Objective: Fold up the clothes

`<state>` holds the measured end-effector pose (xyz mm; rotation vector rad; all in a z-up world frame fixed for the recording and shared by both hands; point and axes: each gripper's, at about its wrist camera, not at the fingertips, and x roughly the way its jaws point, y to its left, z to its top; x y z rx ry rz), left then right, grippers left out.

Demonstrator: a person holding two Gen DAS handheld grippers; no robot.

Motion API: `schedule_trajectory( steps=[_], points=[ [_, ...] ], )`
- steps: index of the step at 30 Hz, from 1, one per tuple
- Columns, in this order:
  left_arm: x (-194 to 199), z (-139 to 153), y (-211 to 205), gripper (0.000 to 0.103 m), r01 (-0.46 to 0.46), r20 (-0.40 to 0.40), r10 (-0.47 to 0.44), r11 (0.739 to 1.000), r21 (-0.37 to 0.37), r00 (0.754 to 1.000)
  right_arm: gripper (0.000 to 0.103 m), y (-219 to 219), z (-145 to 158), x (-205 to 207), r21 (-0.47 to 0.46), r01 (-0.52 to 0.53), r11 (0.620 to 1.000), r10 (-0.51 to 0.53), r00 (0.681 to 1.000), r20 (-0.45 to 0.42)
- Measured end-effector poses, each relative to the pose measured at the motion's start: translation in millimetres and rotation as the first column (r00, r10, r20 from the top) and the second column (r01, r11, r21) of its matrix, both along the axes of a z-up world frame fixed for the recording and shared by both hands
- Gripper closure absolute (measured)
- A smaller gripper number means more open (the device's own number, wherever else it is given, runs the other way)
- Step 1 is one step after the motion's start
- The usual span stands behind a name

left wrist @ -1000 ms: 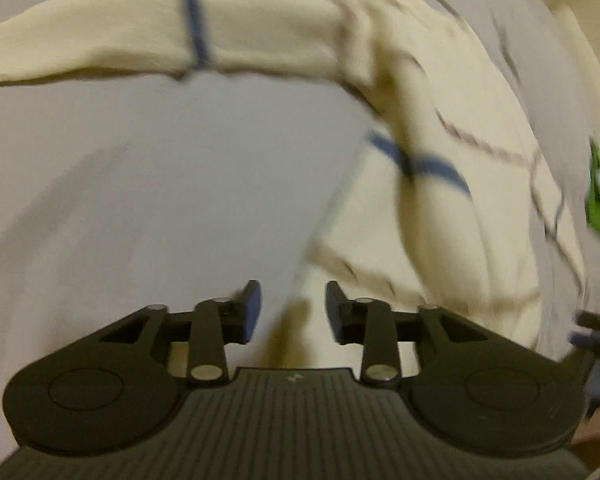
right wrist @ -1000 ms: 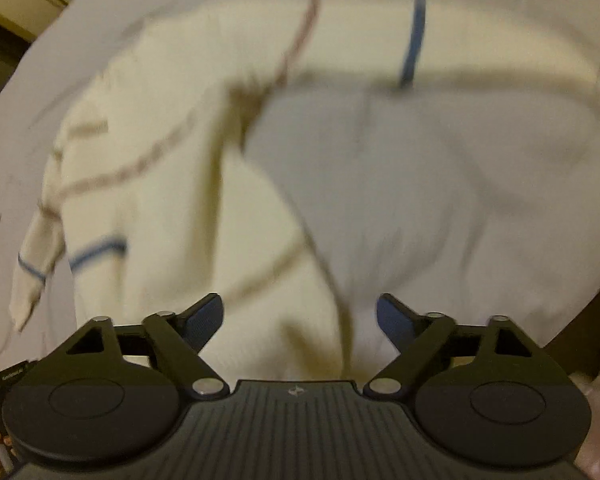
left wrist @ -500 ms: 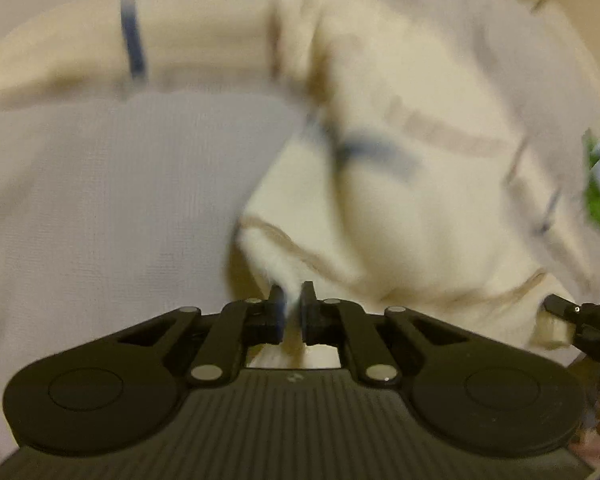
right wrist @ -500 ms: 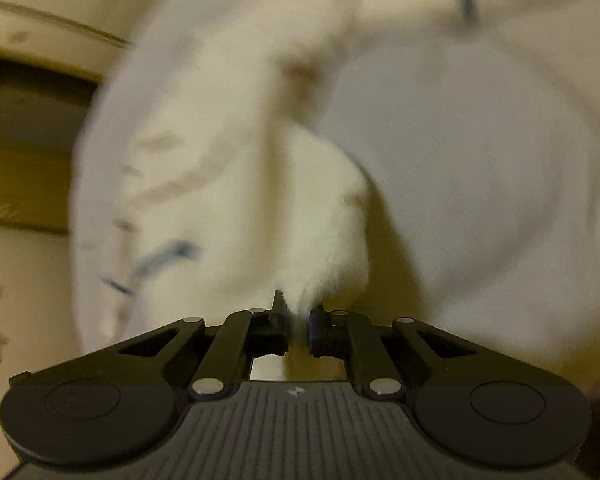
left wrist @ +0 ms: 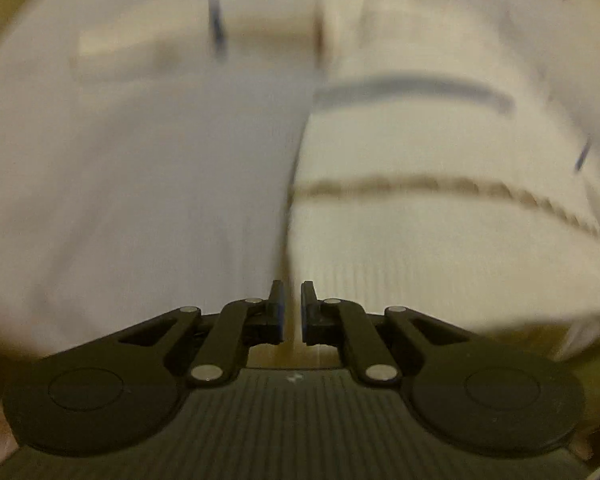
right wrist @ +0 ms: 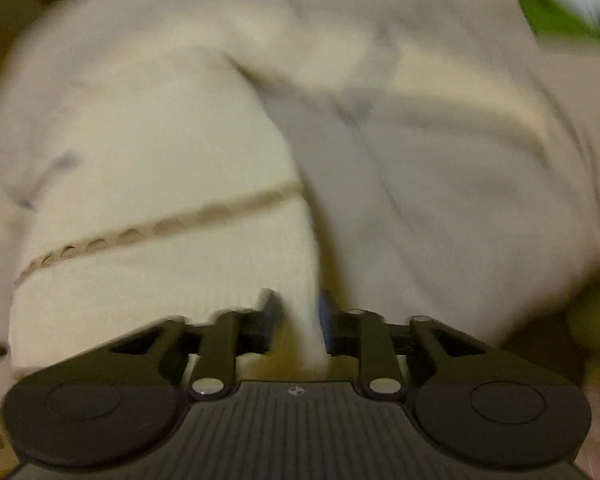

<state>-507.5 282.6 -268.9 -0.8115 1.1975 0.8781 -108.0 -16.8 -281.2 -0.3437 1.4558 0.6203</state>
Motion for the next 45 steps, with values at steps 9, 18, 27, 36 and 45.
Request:
schedule_trajectory(
  steps=[9,18,27,36,45],
  points=[
    [5.0,9.2,17.6,0.088,-0.084,0.059,0.081,0.995,0.052,0.995,0.050,30.9,-0.9,-15.2,0.085,-0.114,0.990,0.116,0.993,-0.022],
    [-19.6,22.2,102.6,0.077,-0.180,0.114,0.169,0.980,0.091,0.979,0.041,165.4,2.1,-78.2,0.143,-0.352,0.925,0.358,0.934,-0.013],
    [-74.9,-19.8,238.8,0.062,-0.382,0.190,0.371,0.924,0.027,0.909,0.036,312.6,-32.5,-121.4,0.232,-0.262,0.937,0.297,0.945,-0.134],
    [-139.3,-82.6,377.6,0.060,-0.658,0.267,0.650,0.750,-0.071,0.712,0.027,404.3,-62.9,-140.5,0.285,-0.088,0.954,0.169,0.947,-0.273],
    [-142.2,-79.6,397.3,0.098,-0.649,0.373,0.612,0.760,-0.034,0.698,0.024,411.9,-82.3,-132.8,0.209,-0.071,0.975,0.128,0.953,-0.275]
  ],
)
